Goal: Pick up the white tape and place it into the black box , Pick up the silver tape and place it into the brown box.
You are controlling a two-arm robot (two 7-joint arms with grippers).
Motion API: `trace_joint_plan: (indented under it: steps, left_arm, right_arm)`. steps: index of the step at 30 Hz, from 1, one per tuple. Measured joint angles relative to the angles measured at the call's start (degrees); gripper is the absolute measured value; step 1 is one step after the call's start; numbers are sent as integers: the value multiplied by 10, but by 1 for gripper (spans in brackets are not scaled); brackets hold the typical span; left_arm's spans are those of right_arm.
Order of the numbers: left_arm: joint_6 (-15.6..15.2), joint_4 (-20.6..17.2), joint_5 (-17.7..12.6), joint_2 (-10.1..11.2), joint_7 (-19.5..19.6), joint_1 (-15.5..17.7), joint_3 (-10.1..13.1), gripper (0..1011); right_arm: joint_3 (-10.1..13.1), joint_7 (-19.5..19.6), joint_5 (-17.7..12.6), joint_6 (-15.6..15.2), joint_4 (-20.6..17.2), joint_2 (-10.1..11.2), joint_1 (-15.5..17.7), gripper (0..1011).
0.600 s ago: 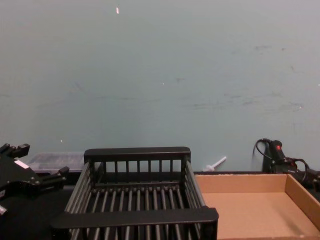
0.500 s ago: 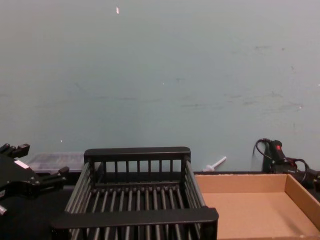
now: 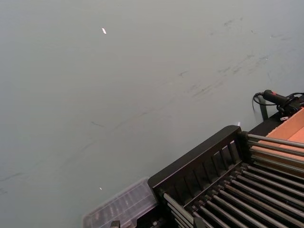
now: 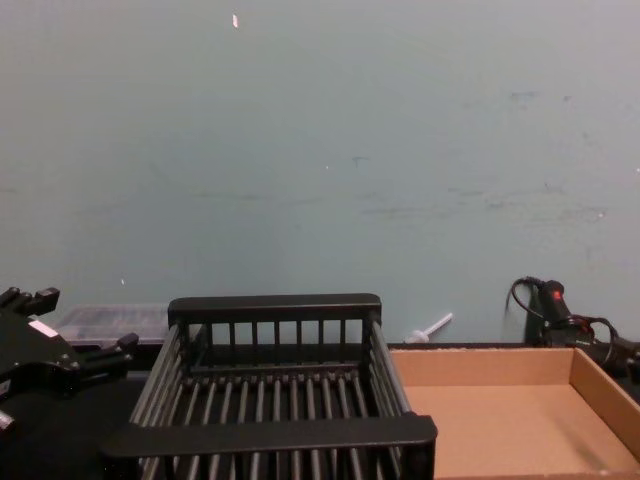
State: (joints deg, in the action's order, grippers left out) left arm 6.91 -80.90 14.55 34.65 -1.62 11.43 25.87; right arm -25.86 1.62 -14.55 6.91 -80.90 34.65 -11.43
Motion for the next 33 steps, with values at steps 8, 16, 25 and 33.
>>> trace_joint_plan:
  steps: [8,16,25,33]
  left_arm:
    - [0,0,0,0,0,0,0,1002]
    - [0,0,0,0,0,0,0,1001]
    - [0,0,0,0,0,0,0,1001]
    - [0,0,0,0,0,0,0,1001]
  right_arm:
    - [0,0,0,0,0,0,0,1002]
    - [0,0,0,0,0,0,0,1002]
    - [0,0,0,0,0,0,0,1002]
    - [0,0,0,0,0,0,0,1002]
